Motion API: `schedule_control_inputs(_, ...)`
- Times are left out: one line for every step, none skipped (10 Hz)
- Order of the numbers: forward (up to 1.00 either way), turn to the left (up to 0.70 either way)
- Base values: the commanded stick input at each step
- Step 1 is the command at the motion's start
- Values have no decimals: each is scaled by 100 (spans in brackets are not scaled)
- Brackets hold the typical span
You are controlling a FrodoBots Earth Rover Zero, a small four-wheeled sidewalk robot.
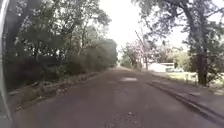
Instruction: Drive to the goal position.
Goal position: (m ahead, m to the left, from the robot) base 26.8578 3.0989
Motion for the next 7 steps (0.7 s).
schedule_control_inputs(70,0)
schedule_control_inputs(70,0)
schedule_control_inputs(70,0)
schedule_control_inputs(70,0)
schedule_control_inputs(70,0)
schedule_control_inputs(70,0)
schedule_control_inputs(70,0)
